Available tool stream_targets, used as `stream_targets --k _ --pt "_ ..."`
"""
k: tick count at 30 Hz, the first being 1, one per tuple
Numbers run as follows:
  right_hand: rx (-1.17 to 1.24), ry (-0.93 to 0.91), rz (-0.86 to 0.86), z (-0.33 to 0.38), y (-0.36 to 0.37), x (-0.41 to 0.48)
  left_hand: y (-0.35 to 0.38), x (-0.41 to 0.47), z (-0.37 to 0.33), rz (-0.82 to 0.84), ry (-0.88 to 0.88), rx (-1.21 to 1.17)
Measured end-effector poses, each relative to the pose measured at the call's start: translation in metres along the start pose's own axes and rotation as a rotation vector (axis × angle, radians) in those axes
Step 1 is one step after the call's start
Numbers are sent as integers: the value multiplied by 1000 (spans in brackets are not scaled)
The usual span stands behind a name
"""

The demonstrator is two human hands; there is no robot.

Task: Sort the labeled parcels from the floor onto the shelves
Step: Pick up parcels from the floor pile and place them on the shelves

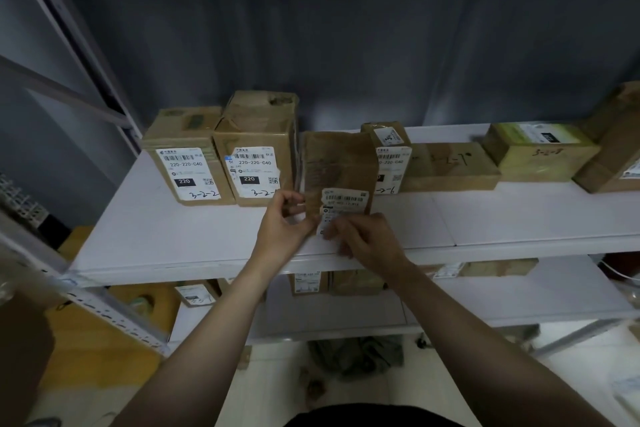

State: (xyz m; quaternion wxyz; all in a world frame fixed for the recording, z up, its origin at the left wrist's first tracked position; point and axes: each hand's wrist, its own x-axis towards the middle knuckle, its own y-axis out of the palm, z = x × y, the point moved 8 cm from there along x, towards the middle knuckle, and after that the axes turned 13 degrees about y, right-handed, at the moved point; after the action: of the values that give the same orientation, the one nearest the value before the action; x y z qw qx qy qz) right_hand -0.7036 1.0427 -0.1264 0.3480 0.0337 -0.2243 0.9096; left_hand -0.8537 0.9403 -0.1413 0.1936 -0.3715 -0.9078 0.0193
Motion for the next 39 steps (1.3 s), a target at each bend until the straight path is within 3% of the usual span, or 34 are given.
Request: stream_targets --k 3,10,14,18,22,26,30,34,39 --pt "56 147 17 -8 9 18 -5 -2 -3 4 8 -3" --pt "-5 206 13 1 16 75 -10 -9 -2 19 -19 1" --pt "52 344 -33 -5 9 92 -2 -14 -6 84 -83 -29" --pt "202 308 -116 2 -31 58 32 -17 -19 210 -135 -135" --pt "295 261 -364 -1 -114 -16 109 -24 -45 356 -109 -236" --pt "358 351 -668 -34 -207 -116 217 -55 -74 576 -89 -311" --pt "442 621 -948 -102 -272 -258 322 -105 -98 826 -92 -357" --pt "578 882 -1182 -172 -304 -404 419 -179 -92 1026 -215 -359" --pt "824 1099 -1323 -264 -337 -534 545 -268 -56 1212 -385 -249"
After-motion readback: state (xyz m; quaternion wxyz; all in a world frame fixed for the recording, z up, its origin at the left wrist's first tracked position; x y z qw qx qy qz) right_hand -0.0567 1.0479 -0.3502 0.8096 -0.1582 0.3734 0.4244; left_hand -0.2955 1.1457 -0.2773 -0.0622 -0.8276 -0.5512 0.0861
